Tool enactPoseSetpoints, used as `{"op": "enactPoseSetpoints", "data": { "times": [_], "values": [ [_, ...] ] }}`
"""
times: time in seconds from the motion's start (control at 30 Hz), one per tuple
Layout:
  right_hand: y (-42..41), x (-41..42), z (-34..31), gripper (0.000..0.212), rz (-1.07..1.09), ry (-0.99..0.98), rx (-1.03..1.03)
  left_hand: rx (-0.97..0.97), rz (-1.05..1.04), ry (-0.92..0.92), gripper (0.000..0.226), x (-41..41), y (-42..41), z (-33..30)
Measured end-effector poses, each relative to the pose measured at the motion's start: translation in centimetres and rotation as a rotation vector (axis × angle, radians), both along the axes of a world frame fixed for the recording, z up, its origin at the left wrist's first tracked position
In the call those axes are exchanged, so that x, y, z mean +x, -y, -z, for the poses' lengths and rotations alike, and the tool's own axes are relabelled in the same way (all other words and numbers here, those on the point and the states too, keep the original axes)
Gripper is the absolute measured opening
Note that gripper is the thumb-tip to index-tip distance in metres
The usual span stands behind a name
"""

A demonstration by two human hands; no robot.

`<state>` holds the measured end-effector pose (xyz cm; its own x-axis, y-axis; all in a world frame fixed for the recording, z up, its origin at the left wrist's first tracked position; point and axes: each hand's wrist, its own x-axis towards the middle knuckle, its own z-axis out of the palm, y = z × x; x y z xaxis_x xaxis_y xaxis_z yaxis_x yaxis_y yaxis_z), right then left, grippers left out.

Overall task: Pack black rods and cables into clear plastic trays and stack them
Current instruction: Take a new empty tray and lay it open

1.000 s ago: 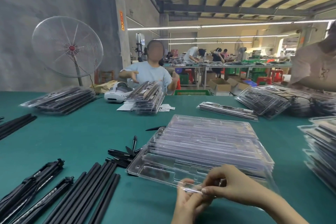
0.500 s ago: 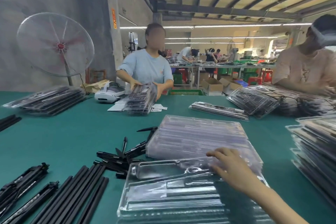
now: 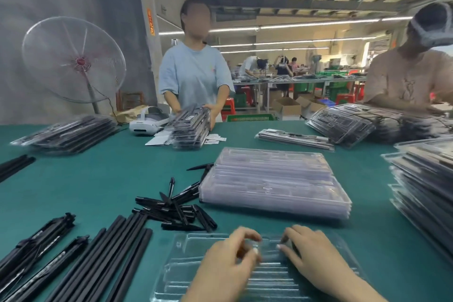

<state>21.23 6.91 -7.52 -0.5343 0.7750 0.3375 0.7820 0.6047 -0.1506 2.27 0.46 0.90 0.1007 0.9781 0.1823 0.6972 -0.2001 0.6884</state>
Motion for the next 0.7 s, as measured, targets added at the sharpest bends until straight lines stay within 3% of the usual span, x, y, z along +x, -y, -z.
{"op": "enactPoseSetpoints", "data": {
  "times": [0.03,0.1,0.17,0.2,0.23,0.27,0.33,0.47,0.6,0.7],
  "values": [
    [-0.3,-0.3,-0.2,0.037,0.019,0.027,0.009,-0.041,-0.086,-0.115,0.031,-0.5,0.7,3.1],
    [-1.0,-0.6,-0.2,0.047,0.016,0.059,0.010,-0.073,-0.065,-0.477,0.045,0.1,-1.8,6.8],
    [-1.3,-1.0,0.1,0.046,0.004,0.070,-0.025,0.071,-0.092,-0.596,0.048,-0.1,-2.5,8.3],
    [-1.2,-1.1,-0.1,0.045,0.014,0.043,-0.031,0.174,-0.143,-0.590,0.046,-0.2,-3.0,8.7],
    [-1.4,-1.0,-0.1,0.044,-0.001,0.002,0.022,0.156,-0.197,-0.521,0.042,-0.3,-3.0,8.9],
    [-1.5,-1.0,-0.2,0.042,-0.012,0.005,0.032,0.091,-0.193,-0.549,0.036,0.1,-3.2,8.9],
    [-1.1,-1.1,-1.4,0.046,0.009,0.014,0.044,0.210,-0.191,-0.606,0.025,0.2,-3.0,8.0],
    [-0.8,-1.5,-0.9,0.047,0.002,-0.008,0.083,0.277,-0.227,-0.679,0.038,0.5,-3.0,8.3],
    [-1.5,-1.0,0.4,0.044,-0.017,-0.048,-0.028,0.395,-0.247,-0.709,0.038,0.0,-3.7,9.0],
    [-1.2,-0.9,-0.5,0.052,0.002,0.052,-0.028,0.433,-0.244,-0.683,0.036,0.0,-4.0,9.1]
  ]
}}
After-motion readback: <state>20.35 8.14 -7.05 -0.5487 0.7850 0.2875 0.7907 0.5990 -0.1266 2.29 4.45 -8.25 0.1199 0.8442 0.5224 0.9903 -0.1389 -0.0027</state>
